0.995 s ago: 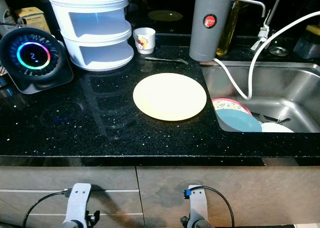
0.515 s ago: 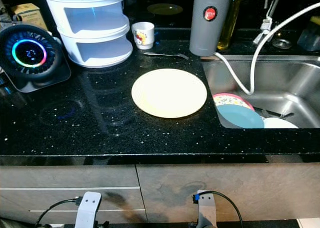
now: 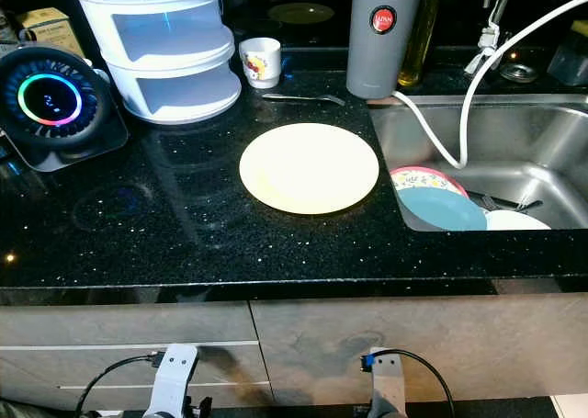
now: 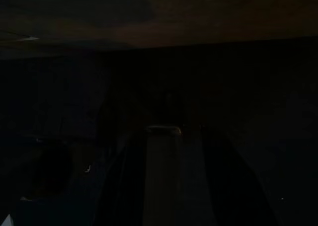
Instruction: Kitchen organization
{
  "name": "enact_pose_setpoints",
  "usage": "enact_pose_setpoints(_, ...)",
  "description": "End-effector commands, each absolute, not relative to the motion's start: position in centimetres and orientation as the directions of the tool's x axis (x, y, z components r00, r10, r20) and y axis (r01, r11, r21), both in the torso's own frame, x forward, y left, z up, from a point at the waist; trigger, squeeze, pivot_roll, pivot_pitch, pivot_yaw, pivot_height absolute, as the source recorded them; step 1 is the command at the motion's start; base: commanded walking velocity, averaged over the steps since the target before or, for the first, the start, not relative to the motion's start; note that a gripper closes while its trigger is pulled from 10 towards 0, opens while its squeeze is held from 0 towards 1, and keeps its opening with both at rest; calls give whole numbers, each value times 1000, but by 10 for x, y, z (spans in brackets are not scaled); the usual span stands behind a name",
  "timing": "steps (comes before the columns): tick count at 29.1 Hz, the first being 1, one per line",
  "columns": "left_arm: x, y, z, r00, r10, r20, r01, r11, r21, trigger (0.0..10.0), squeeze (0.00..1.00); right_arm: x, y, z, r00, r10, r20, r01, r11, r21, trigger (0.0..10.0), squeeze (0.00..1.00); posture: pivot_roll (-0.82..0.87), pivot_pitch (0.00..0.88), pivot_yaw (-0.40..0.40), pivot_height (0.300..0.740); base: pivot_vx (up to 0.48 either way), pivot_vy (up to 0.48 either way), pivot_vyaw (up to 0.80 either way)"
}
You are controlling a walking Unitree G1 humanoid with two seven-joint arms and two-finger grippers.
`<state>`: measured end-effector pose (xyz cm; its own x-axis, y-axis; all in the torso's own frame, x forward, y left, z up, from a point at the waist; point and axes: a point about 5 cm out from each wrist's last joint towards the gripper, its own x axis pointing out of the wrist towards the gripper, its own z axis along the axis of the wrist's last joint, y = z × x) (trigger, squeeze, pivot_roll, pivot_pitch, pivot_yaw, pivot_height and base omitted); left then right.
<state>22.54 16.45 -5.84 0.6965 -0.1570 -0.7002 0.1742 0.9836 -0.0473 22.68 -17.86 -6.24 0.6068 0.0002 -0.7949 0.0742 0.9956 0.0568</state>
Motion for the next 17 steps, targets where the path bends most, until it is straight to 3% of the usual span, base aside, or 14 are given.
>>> enact_pose_setpoints(1,215,161,-65,672,-166,-722,178,982,-61,10000,0,217,-182,-68,585,-4,-811,90,994,60,10000,0,-37,157,41,740,0,0,0)
enact_pose_setpoints(17,207,150,-70,652,-204,-730,223,972,-73,10000,0,195,-194,-78,558,-32,-829,117,992,40,10000,0,-89,160,112,740,0,0,0)
